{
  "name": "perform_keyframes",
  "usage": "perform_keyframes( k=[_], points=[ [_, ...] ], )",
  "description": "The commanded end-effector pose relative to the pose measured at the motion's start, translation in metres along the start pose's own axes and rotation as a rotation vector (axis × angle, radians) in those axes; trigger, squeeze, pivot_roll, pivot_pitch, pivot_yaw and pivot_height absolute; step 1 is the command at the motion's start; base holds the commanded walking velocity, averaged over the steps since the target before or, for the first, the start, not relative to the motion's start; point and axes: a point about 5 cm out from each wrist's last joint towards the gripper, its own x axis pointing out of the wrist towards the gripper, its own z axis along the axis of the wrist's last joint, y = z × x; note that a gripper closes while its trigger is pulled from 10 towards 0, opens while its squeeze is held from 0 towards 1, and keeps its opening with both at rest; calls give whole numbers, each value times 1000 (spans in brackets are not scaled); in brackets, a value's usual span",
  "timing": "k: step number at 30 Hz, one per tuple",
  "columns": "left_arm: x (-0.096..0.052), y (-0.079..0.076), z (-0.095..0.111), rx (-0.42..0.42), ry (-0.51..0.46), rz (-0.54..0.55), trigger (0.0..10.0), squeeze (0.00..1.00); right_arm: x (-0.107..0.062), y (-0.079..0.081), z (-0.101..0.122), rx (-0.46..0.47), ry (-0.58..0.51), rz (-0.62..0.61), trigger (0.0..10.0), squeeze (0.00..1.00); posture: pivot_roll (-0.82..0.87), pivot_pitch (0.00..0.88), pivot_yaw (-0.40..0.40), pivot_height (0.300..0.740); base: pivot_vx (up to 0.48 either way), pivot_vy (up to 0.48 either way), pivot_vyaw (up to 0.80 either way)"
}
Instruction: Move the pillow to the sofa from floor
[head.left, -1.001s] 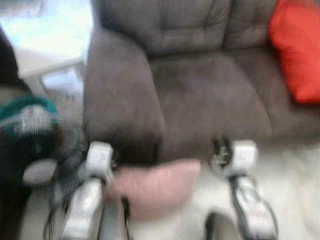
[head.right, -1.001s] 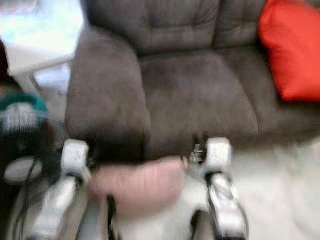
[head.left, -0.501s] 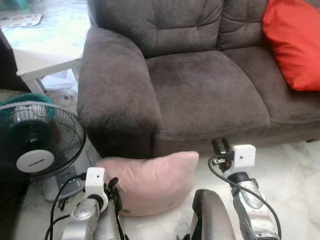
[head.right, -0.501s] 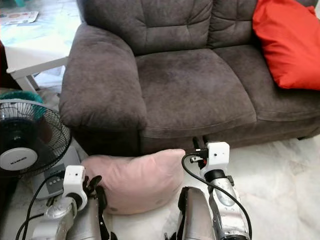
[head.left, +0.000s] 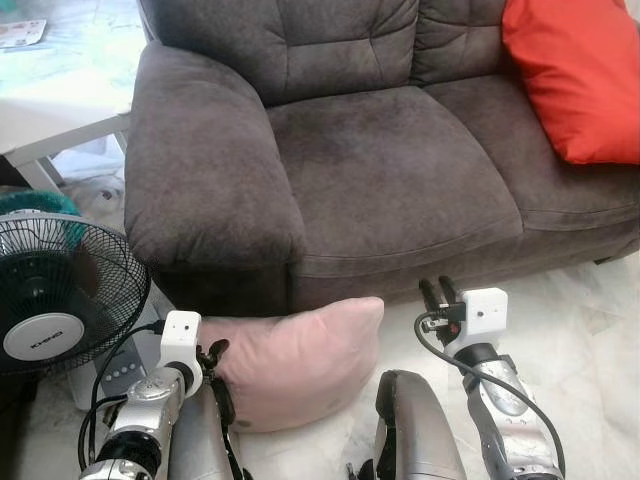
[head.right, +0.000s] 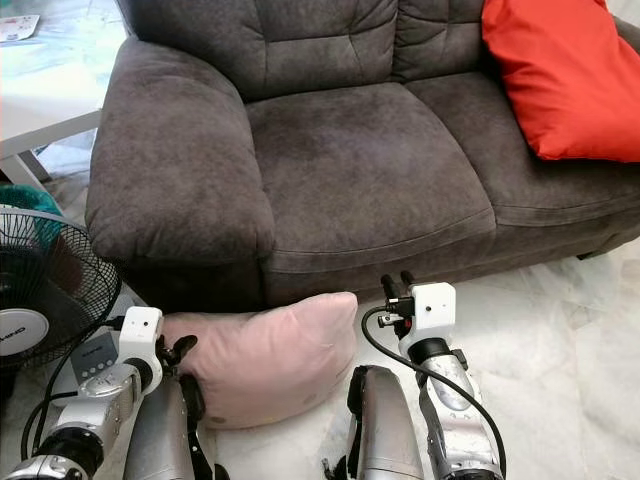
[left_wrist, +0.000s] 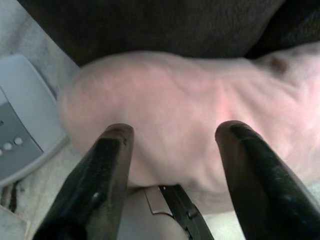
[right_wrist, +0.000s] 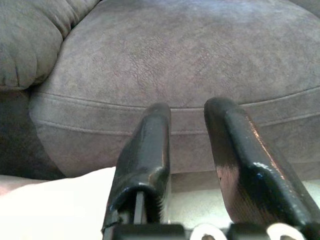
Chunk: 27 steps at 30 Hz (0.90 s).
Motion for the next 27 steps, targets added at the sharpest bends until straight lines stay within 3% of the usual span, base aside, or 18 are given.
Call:
perform_keyframes(
  k=[1,12,15,16,27],
  points=[
    [1,4,6,1,-10,9,10000,1000,0,-1,2,1,-1,7,10000,0,86,144,-56,491,0,0,0],
    [5,14,17,-16,-12,105,10000,1000,0,0,3,-7,2,23,10000,0,77,149,-62,491,0,0,0],
    [6,21,22,-49,-18,174,10000,1000,0,-1,6,-11,-5,26,10000,0,69,153,-69,491,0,0,0],
    [6,27,23,-88,-13,227,10000,0,1,-2,13,-15,-29,37,10000,0,59,160,-78,491,0,0,0],
    [5,30,19,-133,-12,257,10000,0,10,-5,28,-28,-72,62,10000,0,38,175,-108,491,0,0,0]
  ],
)
